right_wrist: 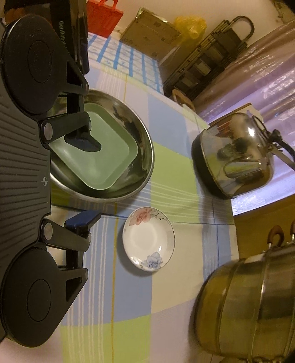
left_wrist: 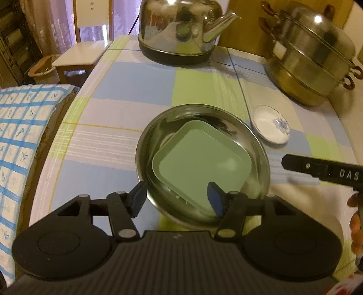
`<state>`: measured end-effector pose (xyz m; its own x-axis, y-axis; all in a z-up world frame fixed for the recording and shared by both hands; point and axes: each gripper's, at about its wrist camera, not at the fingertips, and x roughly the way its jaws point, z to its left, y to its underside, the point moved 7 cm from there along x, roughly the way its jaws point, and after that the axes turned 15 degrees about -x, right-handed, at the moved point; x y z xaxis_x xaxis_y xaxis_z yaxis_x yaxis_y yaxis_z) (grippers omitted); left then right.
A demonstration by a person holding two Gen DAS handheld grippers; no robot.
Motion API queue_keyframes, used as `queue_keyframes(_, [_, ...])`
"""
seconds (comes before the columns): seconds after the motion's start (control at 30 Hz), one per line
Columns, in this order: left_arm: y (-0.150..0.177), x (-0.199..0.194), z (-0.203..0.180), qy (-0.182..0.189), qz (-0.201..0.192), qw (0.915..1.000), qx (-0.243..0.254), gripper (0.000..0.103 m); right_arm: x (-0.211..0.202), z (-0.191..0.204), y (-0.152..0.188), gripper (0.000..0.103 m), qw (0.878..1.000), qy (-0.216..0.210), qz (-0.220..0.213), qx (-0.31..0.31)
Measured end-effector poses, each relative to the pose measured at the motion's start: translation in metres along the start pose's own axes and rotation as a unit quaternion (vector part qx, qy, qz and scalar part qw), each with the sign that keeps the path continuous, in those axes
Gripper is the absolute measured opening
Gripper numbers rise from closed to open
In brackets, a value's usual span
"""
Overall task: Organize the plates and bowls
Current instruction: 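Open the left tool, release the green plate, and withdraw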
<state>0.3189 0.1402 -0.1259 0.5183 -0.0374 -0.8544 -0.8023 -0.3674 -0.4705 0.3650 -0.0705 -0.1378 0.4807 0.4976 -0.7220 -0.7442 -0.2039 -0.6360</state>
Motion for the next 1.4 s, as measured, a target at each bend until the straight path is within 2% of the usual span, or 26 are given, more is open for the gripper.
queue_keyframes(0.23, [0.021, -0.029, -0.010, 0.007, -0.010, 0.9999, 0.009, 0.069, -0.031, 0.002, 0.014, 0.063, 1.000, -0.007, -0.004, 0.009])
queue_keyframes(0.6, [0.059, -0.064, -0.036, 0.021, -0.015, 0.9994, 0.022, 0.073, -0.079, 0.008, 0.043, 0.064, 1.000, -0.007, -0.014, -0.004])
queue_keyframes(0.77, [0.076, -0.074, -0.053, 0.029, -0.014, 0.9989, 0.034, 0.075, -0.095, 0.010, 0.058, 0.065, 1.000, 0.007, -0.012, -0.020])
queue_keyframes(0.9, [0.091, -0.082, -0.066, 0.034, -0.014, 0.9983, 0.045, 0.076, -0.107, 0.007, 0.071, 0.066, 1.000, 0.004, -0.012, -0.011])
queue_keyframes(1.07, [0.105, -0.089, -0.076, 0.026, -0.017, 0.9978, 0.058, 0.076, -0.121, 0.000, 0.082, 0.067, 1.000, 0.001, -0.015, 0.012])
queue_keyframes(1.17, [0.112, -0.093, -0.080, 0.024, -0.023, 0.9975, 0.063, 0.085, -0.130, -0.004, 0.087, 0.068, 1.000, 0.007, -0.018, 0.017])
queue_keyframes(1.4, [0.120, -0.102, -0.090, 0.019, -0.033, 0.9967, 0.071, 0.089, -0.142, -0.014, 0.098, 0.068, 1.000, 0.017, -0.012, 0.020])
